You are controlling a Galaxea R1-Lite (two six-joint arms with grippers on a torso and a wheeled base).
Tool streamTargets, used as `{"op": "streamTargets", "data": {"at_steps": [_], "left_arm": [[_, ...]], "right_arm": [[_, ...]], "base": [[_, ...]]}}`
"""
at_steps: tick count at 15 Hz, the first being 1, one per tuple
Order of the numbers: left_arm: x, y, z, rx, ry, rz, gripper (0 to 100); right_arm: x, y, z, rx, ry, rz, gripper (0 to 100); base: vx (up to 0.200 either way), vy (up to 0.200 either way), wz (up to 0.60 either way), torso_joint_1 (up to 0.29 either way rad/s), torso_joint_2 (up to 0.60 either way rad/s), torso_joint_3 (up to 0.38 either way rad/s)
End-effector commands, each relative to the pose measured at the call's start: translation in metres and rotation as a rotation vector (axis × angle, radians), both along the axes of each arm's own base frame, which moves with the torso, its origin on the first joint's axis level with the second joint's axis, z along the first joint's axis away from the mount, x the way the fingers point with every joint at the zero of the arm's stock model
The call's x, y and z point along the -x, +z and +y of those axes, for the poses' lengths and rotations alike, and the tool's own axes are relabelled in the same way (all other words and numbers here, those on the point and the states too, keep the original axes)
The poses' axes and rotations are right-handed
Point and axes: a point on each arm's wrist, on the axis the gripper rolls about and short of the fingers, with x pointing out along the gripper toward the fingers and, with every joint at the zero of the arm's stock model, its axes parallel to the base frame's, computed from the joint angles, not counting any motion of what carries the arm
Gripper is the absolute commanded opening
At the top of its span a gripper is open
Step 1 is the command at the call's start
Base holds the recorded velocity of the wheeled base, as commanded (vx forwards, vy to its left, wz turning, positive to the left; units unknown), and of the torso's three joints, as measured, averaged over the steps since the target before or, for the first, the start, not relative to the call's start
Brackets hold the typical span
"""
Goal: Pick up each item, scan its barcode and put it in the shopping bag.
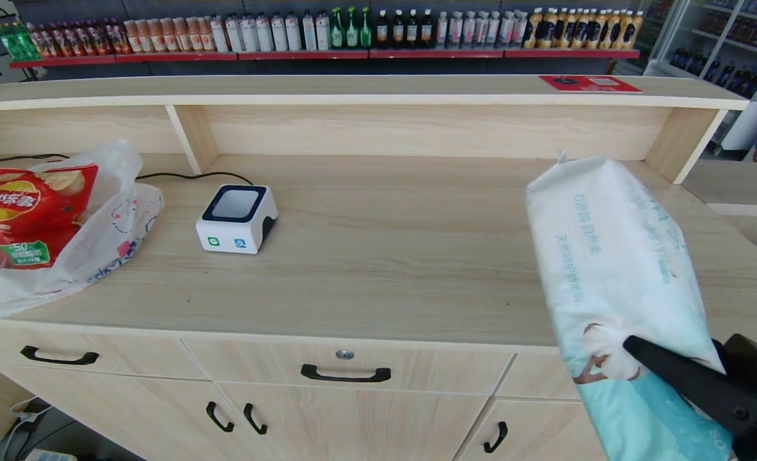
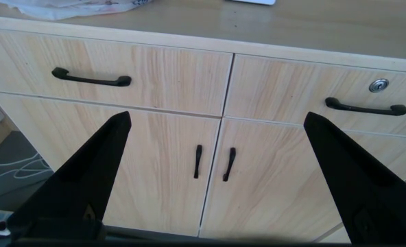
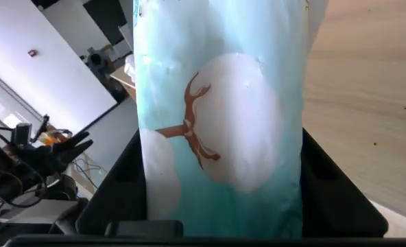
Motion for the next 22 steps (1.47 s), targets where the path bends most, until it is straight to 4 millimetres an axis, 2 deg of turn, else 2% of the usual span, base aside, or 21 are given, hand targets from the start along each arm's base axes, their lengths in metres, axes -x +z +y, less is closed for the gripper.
{"op": "streamTargets", "data": {"at_steps": [1,4,7,9,11,13,15,17,20,22], "left_arm": [[0.000,0.000,0.000,0.001,0.000,0.000,100],[0.000,0.000,0.000,0.001,0.001,0.000,100],[0.000,0.000,0.000,0.003,0.000,0.000,100],[0.000,0.000,0.000,0.001,-0.002,0.000,100],[0.000,0.000,0.000,0.001,-0.002,0.000,100],[0.000,0.000,0.000,0.003,-0.002,0.000,100],[0.000,0.000,0.000,0.004,-0.002,0.000,100],[0.000,0.000,0.000,0.004,-0.002,0.000,100],[0.000,0.000,0.000,0.004,0.000,0.000,100],[0.000,0.000,0.000,0.004,0.000,0.000,100]], "right_arm": [[-0.033,-0.003,0.005,0.120,-0.165,-0.071,0],[-0.049,0.008,0.007,0.146,-0.344,-0.159,0],[-0.070,0.037,0.009,0.115,-0.537,-0.239,0],[-0.074,0.041,0.010,0.186,-0.577,-0.312,0],[-0.075,0.047,0.008,0.176,-0.600,-0.334,0],[-0.093,0.055,0.000,0.163,-0.667,-0.348,0],[-0.104,0.052,0.003,0.168,-0.666,-0.336,0],[-0.101,0.048,0.006,0.175,-0.649,-0.323,0],[-0.098,0.048,0.006,0.171,-0.647,-0.322,0],[-0.096,0.045,0.006,0.177,-0.642,-0.312,0]], "base": [[0.000,0.000,0.00,0.000,0.00,0.000],[0.000,0.000,0.00,0.000,0.00,0.000],[0.000,0.000,0.00,0.000,0.00,0.000],[0.000,0.000,0.00,0.000,0.00,0.000],[0.000,0.000,0.00,0.000,0.00,0.000],[0.000,0.000,0.00,0.000,0.00,0.000],[-0.200,0.000,0.00,0.002,0.00,-0.002],[-0.200,0.000,0.00,0.015,0.01,-0.005],[0.000,0.000,0.00,0.000,0.00,0.000],[0.000,0.200,0.00,-0.002,0.00,0.005]]}}
